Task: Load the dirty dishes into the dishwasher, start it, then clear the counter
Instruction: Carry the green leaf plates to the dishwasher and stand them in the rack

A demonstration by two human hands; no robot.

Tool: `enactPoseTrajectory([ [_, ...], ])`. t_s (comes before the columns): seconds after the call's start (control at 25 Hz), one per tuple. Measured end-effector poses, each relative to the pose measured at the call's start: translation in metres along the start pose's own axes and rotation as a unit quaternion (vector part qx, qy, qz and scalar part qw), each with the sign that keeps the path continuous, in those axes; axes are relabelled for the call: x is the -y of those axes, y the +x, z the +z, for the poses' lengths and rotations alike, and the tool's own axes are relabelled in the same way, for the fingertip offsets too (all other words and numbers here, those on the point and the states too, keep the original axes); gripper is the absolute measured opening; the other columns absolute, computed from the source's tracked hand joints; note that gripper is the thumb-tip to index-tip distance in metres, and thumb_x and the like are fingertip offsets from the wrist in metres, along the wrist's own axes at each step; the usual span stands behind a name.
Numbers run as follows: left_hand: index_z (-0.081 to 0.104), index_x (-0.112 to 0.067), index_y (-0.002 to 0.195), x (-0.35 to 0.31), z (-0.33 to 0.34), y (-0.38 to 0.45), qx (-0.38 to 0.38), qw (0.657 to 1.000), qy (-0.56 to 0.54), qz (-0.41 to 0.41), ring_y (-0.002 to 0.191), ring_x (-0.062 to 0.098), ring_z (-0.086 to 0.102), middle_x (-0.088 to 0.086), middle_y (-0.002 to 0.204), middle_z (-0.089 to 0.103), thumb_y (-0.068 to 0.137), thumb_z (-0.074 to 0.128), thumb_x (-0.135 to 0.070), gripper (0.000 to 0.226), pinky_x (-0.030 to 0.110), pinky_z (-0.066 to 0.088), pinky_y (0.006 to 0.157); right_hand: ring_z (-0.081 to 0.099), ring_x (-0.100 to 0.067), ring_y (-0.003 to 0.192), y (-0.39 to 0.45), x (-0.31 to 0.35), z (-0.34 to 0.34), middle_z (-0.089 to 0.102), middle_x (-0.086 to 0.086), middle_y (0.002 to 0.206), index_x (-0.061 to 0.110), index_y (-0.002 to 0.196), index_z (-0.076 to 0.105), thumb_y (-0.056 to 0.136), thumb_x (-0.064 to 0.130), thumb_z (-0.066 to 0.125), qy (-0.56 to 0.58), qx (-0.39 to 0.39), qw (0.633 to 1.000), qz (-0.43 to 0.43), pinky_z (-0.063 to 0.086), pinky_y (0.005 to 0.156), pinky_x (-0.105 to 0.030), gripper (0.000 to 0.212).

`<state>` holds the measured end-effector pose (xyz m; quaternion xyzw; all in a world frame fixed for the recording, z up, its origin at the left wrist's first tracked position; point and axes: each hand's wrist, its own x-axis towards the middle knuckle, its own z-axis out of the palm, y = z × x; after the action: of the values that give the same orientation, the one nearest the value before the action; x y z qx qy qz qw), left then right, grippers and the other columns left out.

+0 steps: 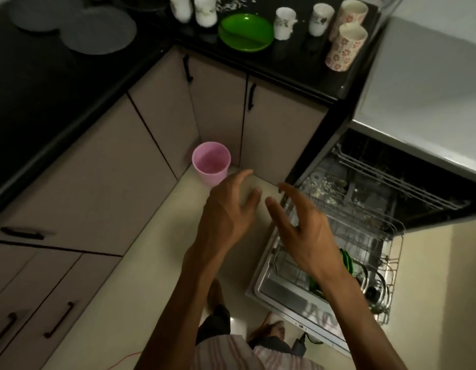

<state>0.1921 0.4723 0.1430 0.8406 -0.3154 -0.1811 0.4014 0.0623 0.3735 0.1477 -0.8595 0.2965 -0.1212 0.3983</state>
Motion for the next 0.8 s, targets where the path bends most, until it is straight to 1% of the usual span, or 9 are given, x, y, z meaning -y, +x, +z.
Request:
enactPoseTrajectory([
  [0.08,0.05,-0.022,0.138,0.009,-0.021,0.011,-0.018,1.0,0.003,0.003,0.124,0.012,0.052,-0.001,0.138,0.056,0.095,0.058,-0.037,0.047,0.019,0.042,0.094,0.066,-0.024,0.103,0.017,0.021,0.009,0.058,-0.003,0.135,0.021,0.141,0.044,0.095,0.064,0.04,-0.002,-0.005,1.0,-0.012,0.054,0.091,-0.042,0.062],
  [0.2,0.05,-0.023,0.138,0.02,-0.046,0.023,-0.02,1.0,0.008,0.005,0.125,0.016,0.052,0.001,0.14,0.055,0.094,0.059,-0.039,0.048,0.025,0.048,0.096,0.056,-0.019,0.121,0.037,0.046,0.021,0.054,-0.005,0.138,0.016,0.141,0.045,0.097,0.054,0.044,-0.024,-0.023,0.999,-0.036,0.048,0.099,-0.038,0.058],
  [0.24,0.05,-0.023,0.139,0.023,-0.054,0.028,-0.019,1.0,0.01,0.006,0.126,0.016,0.053,0.001,0.14,0.055,0.094,0.059,-0.039,0.048,0.028,0.05,0.097,0.055,-0.02,0.122,0.044,0.053,0.024,0.055,-0.006,0.138,0.016,0.142,0.045,0.097,0.052,0.045,-0.026,-0.029,0.999,-0.037,0.048,0.099,-0.039,0.057],
  [0.28,0.05,-0.023,0.138,0.027,-0.06,0.032,-0.019,1.0,0.011,0.007,0.125,0.016,0.053,0.001,0.14,0.055,0.094,0.059,-0.039,0.048,0.03,0.051,0.097,0.058,-0.022,0.118,0.05,0.058,0.029,0.057,-0.007,0.135,0.017,0.142,0.044,0.097,0.052,0.046,-0.024,-0.035,0.998,-0.037,0.049,0.097,-0.042,0.057],
  [0.4,0.052,-0.023,0.136,0.035,-0.073,0.041,-0.027,1.0,0.004,0.004,0.125,0.015,0.054,0.0,0.137,0.057,0.092,0.06,-0.038,0.047,0.033,0.052,0.098,0.066,-0.031,0.094,0.065,0.067,0.04,0.065,-0.013,0.115,0.02,0.142,0.042,0.096,0.058,0.044,-0.027,-0.044,0.998,-0.038,0.055,0.083,-0.046,0.059],
  [0.52,0.053,-0.023,0.135,0.04,-0.077,0.05,-0.033,0.999,-0.006,-0.002,0.126,0.017,0.053,0.001,0.138,0.056,0.092,0.061,-0.038,0.047,0.035,0.051,0.099,0.066,-0.025,0.089,0.078,0.071,0.044,0.06,-0.009,0.124,0.021,0.141,0.041,0.094,0.061,0.044,-0.05,-0.053,0.995,-0.062,0.055,0.081,-0.05,0.061],
  [0.6,0.054,-0.023,0.134,0.044,-0.074,0.058,-0.034,0.999,-0.004,-0.007,0.126,0.017,0.053,0.001,0.139,0.055,0.092,0.061,-0.038,0.046,0.032,0.051,0.098,0.065,-0.022,0.094,0.091,0.069,0.047,0.059,-0.008,0.127,0.02,0.14,0.042,0.096,0.057,0.047,-0.058,-0.054,0.995,-0.065,0.053,0.085,-0.051,0.059],
  [0.72,0.054,-0.027,0.134,0.049,-0.071,0.075,-0.013,1.0,-0.001,-0.015,0.126,0.014,0.053,-0.002,0.138,0.056,0.092,0.061,-0.04,0.045,0.031,0.051,0.099,0.062,-0.023,0.109,0.115,0.069,0.05,0.057,-0.007,0.134,0.018,0.14,0.044,0.095,0.056,0.048,-0.04,-0.044,0.996,-0.059,0.051,0.092,-0.05,0.059],
  [0.8,0.053,-0.029,0.134,0.05,-0.073,0.092,-0.01,1.0,-0.001,-0.023,0.122,0.011,0.055,-0.004,0.134,0.059,0.092,0.06,-0.043,0.045,0.029,0.051,0.097,0.056,-0.022,0.122,0.134,0.069,0.051,0.054,-0.006,0.139,0.017,0.141,0.044,0.094,0.056,0.047,-0.033,-0.038,0.997,-0.059,0.048,0.1,-0.045,0.061],
])
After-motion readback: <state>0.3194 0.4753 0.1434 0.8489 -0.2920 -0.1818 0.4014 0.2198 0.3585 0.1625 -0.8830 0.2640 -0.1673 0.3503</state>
